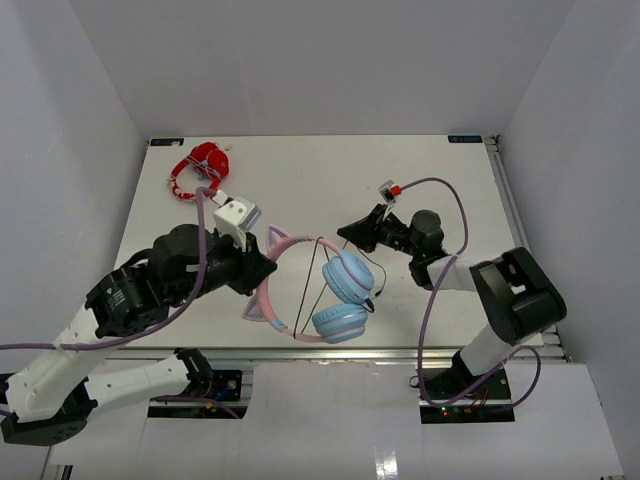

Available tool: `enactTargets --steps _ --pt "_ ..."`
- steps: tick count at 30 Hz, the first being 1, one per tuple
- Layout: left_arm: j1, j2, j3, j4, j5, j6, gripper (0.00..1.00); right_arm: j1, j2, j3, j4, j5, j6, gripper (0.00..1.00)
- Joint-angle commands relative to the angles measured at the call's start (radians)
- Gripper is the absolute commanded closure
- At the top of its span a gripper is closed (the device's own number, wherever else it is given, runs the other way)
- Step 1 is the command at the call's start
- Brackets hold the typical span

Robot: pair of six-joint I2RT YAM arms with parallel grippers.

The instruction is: Wrap the headphones

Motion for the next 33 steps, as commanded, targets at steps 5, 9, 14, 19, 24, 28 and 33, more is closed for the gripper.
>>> enactTargets --steps 5,9,14,19,24,28,33 --pt "-0.009 0.044 -0.122 -0.056 0.089 0.093 1.0 -0.044 -0.327 0.208 -0.703 0.166 -0.282 0.92" --pt "-0.009 0.088 -0.164 -0.062 0.008 0.105 1.0 -0.046 -0.391 0.31 -0.908 0.171 -0.358 0.92" --pt "-0.009 0.187 -0.169 -0.075 -0.106 0.095 1.0 -0.046 -0.437 0.373 -1.019 0.071 -0.383 0.92" --pt "-0.009 0.294 -0.147 -0.09 -0.242 0.072 1.0 -0.038 -0.503 0.379 -1.056 0.021 -0.379 0.92" --pt "-0.009 0.361 -0.136 -0.049 -0.314 0.053 1.0 -0.012 -0.514 0.375 -1.056 0.014 -0.366 0.92" --pt "-0.009 0.384 -0.144 0.005 -0.333 0.057 1.0 0.016 -0.519 0.374 -1.058 0.027 -0.361 0.92" --pt "-0.009 0.383 -0.171 0.041 -0.334 0.068 1.0 0.038 -0.513 0.387 -1.049 0.062 -0.358 0.92"
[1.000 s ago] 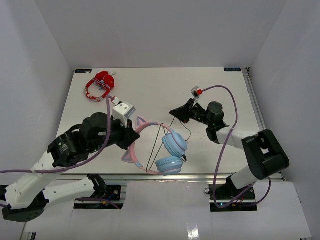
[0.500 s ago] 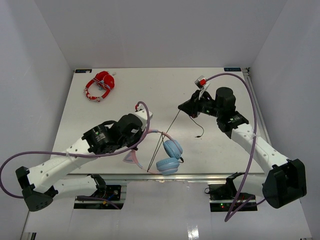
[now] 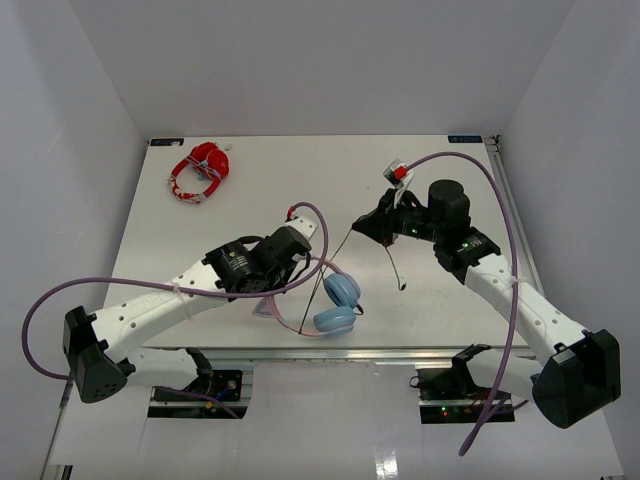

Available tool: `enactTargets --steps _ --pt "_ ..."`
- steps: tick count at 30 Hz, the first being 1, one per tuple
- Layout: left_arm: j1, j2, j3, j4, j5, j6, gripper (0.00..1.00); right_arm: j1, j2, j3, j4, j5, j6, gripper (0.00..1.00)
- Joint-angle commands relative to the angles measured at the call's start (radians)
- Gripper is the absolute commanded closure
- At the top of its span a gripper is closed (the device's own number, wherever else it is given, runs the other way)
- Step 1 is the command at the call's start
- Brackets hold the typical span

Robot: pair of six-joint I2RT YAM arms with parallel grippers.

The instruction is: Wrap the headphones

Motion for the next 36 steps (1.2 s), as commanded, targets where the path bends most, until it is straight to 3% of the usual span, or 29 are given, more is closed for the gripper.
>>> enactTargets --steps 1,36 --pt "-0.004 -0.018 -0.004 0.069 -0.02 -0.001 1.0 0.016 -0.011 0.064 0.053 0.028 0.005 0.92" --pt "-0.004 -0.054 -0.059 0.191 0.135 0.076 1.0 0.067 0.155 0.15 0.077 0.065 0.019 0.92"
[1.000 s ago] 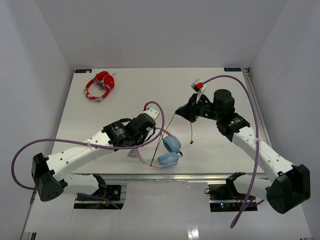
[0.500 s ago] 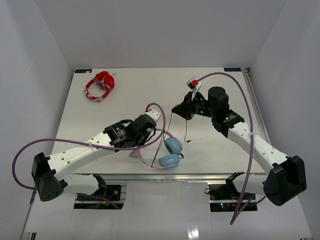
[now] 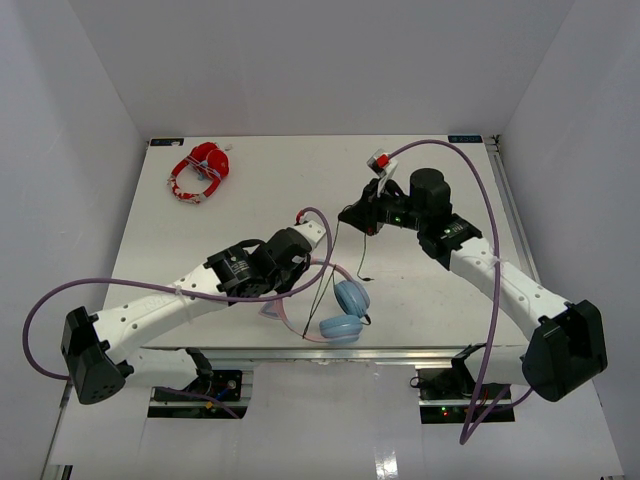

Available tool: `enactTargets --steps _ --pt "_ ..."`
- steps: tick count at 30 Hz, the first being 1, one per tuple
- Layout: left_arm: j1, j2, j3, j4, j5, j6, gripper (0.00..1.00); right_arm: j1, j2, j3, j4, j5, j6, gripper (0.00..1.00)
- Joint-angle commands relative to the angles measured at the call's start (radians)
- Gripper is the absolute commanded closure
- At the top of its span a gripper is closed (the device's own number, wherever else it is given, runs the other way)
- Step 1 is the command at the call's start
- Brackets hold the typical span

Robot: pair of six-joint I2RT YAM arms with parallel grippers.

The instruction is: Wrap the headphones

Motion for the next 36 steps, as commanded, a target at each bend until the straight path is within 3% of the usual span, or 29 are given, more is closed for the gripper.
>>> enactTargets --steps 1,9,21,30,36 --pt "-0.003 -0.039 0.0 0.053 0.016 -0.013 1.0 0.006 0.012 0.051 0.027 0.015 -0.015 0.92" --pt "-0.003 0.004 0.009 -0.002 -0.12 -0.086 1.0 0.005 -0.055 0.027 -0.002 0.052 -0.031 0.92" --pt "-0.003 -0.014 0.014 -0.006 -0.131 -0.103 1.0 0.005 -0.119 0.025 -0.071 0.107 -0.048 0.92" --pt "0.019 0.04 0.055 -0.059 -0.229 -0.183 1.0 0.018 -0.157 0.033 -0.088 -0.024 -0.018 0.92" --pt "0.048 0.104 0.133 -0.088 -0.264 -0.249 1.0 0.123 -0.214 0.002 -0.087 -0.041 0.001 0.92"
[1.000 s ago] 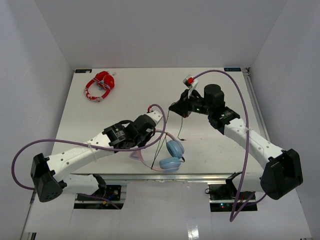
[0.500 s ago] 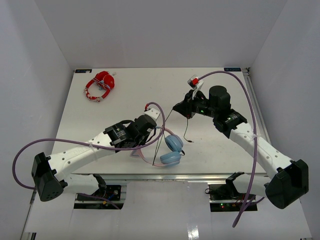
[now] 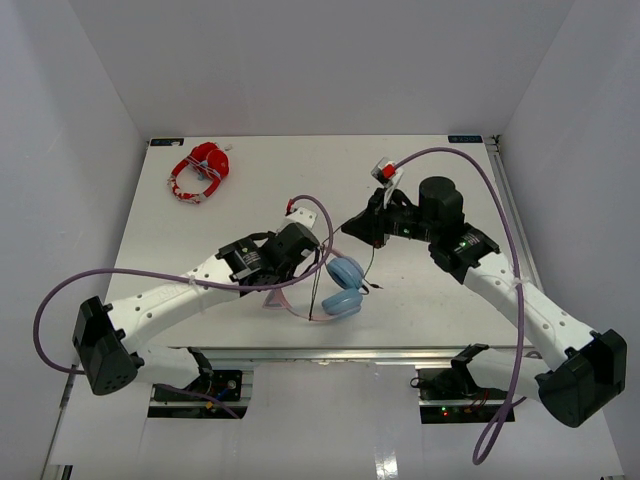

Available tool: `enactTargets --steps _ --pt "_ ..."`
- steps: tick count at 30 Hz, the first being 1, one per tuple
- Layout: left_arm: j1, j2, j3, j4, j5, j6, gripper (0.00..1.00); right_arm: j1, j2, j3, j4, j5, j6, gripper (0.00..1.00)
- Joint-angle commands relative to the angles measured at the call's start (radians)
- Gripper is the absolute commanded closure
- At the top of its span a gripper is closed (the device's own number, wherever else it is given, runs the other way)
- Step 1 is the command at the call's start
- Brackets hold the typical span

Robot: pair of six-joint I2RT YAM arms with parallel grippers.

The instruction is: Wrap the headphones

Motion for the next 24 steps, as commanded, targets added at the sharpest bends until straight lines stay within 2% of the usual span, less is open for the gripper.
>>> enactTargets --steps 1,9,15,24 --pt "0.032 0.042 0.106 -0.045 -0.071 -0.104 1.0 0.095 -0.084 -0.014 0.056 -0.033 0.028 0.92" --pt "0.044 0.117 0.23 -0.085 -0.107 -0.192 1.0 0.274 -0.121 -0.163 0.178 0.097 0.073 0.92" --pt "0.058 0.127 0.28 -0.1 -0.12 -0.239 1.0 0.297 -0.138 -0.236 0.262 0.131 0.111 0.92" --pt "0.063 0.06 0.289 -0.068 -0.135 -0.283 1.0 0.33 -0.197 -0.326 0.313 0.224 0.148 0.9"
